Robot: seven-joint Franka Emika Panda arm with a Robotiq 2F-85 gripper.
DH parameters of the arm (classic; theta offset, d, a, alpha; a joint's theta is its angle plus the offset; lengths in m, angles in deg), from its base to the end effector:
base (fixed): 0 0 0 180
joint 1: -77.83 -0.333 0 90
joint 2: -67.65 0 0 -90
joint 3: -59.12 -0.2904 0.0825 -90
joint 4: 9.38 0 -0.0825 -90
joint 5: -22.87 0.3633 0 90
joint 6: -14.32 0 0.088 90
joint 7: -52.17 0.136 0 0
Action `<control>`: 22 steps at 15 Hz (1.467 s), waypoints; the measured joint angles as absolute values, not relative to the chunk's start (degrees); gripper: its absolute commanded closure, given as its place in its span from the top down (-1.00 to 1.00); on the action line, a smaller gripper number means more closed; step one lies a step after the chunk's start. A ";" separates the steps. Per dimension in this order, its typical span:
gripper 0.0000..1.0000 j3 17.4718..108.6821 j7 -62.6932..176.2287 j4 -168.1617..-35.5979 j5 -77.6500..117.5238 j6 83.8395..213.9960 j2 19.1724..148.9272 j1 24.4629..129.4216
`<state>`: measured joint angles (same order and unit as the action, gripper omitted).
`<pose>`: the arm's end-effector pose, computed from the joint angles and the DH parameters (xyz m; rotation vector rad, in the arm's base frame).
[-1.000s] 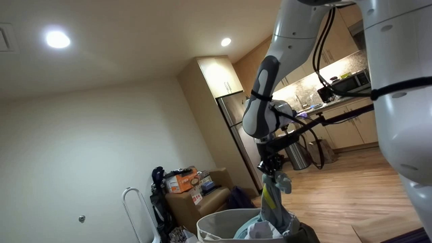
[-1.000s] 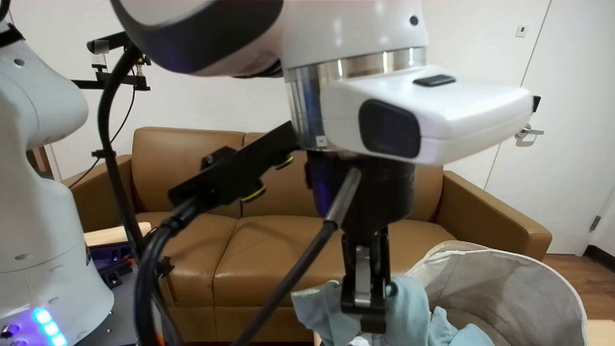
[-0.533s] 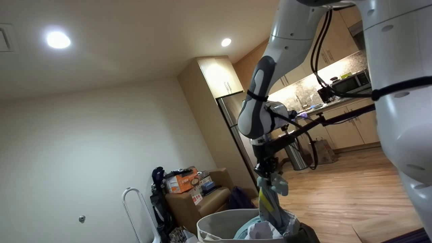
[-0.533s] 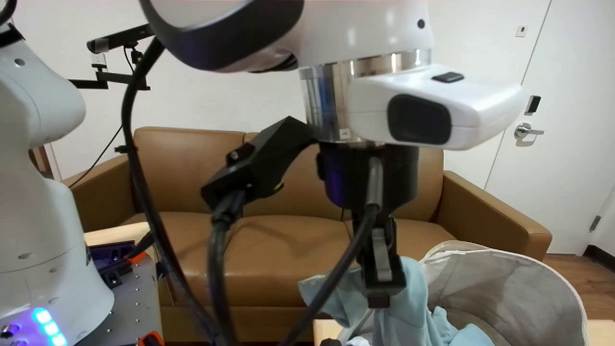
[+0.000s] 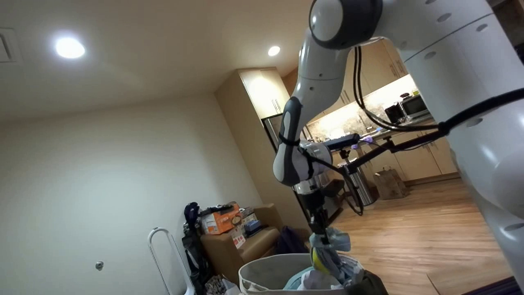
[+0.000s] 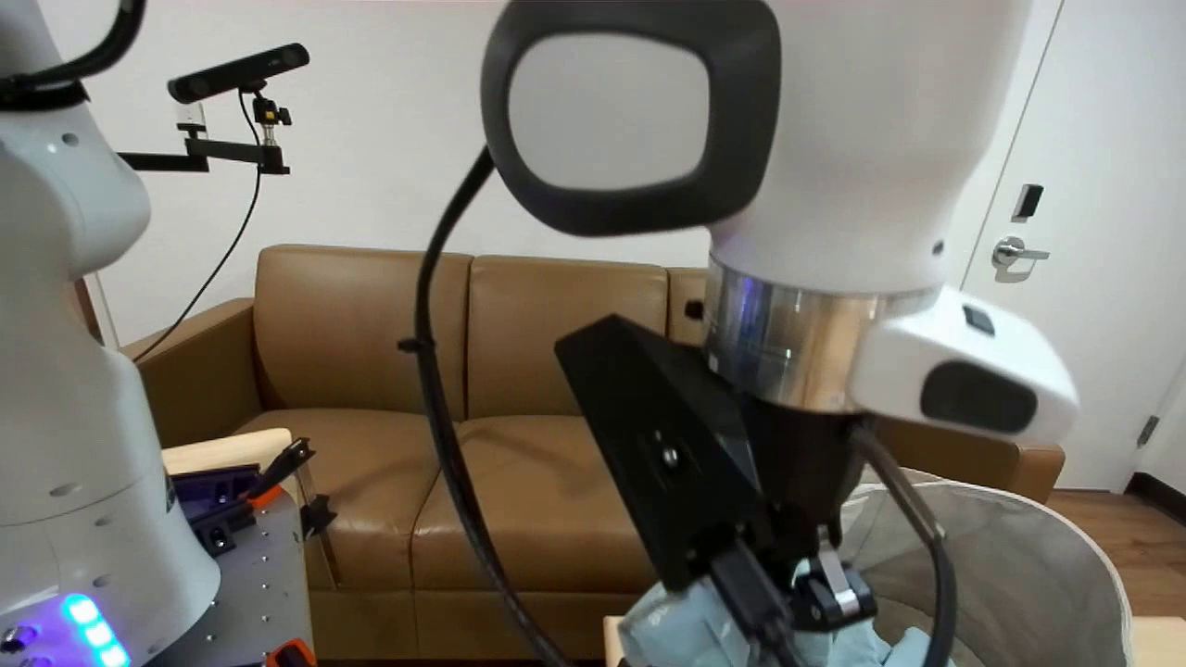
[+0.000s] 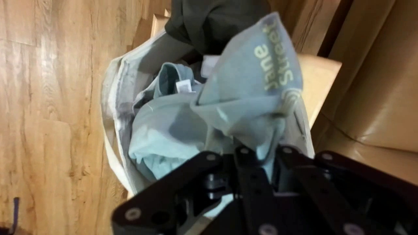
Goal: Move all the clothes from the couch and put them in the carrier bag
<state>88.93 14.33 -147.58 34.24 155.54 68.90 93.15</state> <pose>0.3407 -0.3385 0.2675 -3.0435 0.4284 -0.1579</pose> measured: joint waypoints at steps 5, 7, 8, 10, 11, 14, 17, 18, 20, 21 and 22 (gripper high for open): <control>-0.92 86.45 2.61 -143.51 37.40 153.04 80.76 99.92; -0.92 85.91 2.27 -142.97 37.18 152.84 81.47 100.99; -0.92 84.97 2.29 -142.97 37.15 152.88 81.48 101.73; -0.92 81.68 -0.97 -142.92 38.60 155.42 81.66 103.40; -0.92 79.79 -3.12 -142.59 39.22 157.64 82.28 104.00; -0.92 74.42 -8.33 -138.94 40.54 163.77 87.14 104.90; -0.92 70.55 -10.65 -132.67 40.36 168.78 94.98 106.20; -0.92 69.28 -10.98 -130.21 40.29 169.68 97.88 107.20; -0.93 67.04 -11.30 -125.59 40.05 170.49 102.99 109.68; -0.92 66.17 -11.41 -123.58 39.82 170.73 105.08 110.95; -0.92 65.40 -11.44 -121.84 39.43 170.91 106.86 112.23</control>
